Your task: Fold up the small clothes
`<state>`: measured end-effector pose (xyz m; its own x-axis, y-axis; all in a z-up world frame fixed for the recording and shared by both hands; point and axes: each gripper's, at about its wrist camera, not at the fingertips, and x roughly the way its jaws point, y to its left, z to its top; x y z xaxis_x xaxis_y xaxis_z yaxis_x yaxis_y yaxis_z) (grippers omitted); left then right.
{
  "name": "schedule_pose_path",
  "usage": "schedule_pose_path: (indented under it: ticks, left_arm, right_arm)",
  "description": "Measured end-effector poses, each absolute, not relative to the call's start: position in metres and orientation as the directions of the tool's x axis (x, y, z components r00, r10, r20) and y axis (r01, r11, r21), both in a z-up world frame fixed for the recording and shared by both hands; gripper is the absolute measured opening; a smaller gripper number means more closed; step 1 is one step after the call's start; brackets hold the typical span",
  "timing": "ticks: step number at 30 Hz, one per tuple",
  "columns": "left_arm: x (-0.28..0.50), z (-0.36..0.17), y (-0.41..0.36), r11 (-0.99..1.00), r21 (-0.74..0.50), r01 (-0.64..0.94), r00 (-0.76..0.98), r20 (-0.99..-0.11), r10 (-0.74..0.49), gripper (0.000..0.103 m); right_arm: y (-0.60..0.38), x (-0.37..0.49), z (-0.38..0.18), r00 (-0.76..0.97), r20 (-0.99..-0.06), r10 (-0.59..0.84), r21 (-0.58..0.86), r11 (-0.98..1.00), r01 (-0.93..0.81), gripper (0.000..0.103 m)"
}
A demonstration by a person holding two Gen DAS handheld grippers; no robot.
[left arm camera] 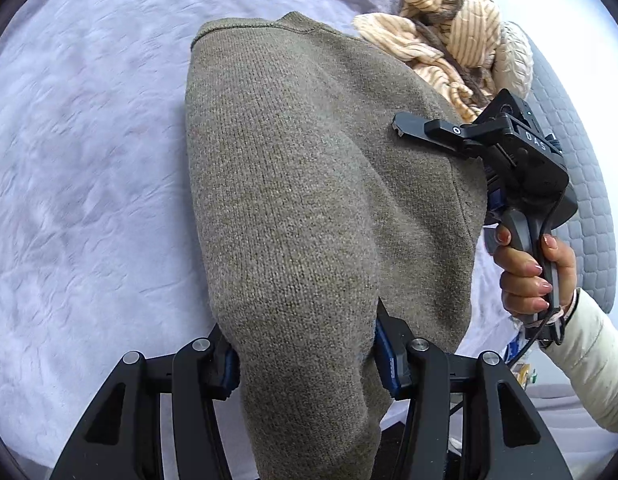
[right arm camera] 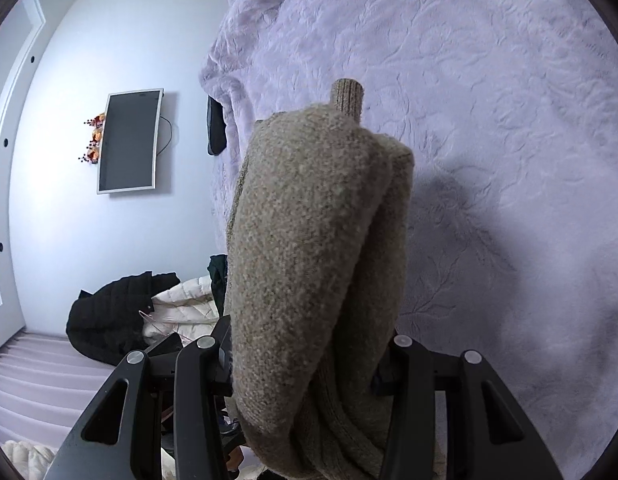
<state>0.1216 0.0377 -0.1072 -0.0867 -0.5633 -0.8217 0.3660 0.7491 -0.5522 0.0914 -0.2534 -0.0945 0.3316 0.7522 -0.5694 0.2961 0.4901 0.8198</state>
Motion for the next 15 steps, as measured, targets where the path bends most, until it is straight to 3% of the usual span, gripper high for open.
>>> schedule_pose_path:
  ticks: [6,9,15]
  left_arm:
    - [0.118,-0.152,0.064,0.808,-0.476,0.347,-0.081,-0.874,-0.480,0.054]
    - [0.114,-0.163,0.068,0.819,-0.455,0.349,-0.084,-0.886,-0.457,0.059]
    - [0.108,-0.144,0.100,0.826,-0.446,0.345,-0.044,-0.886,-0.461,0.059]
  right_arm:
    - [-0.236,0.088,-0.140,0.280,-0.650,0.706,0.754,0.553,0.355,0.049]
    - [-0.237,0.088,-0.159,0.222,-0.736,0.639,0.669,0.638,0.381,0.056]
    - [-0.250,0.080,-0.136,0.223,-0.806,0.549,0.589,0.705,0.394,0.061]
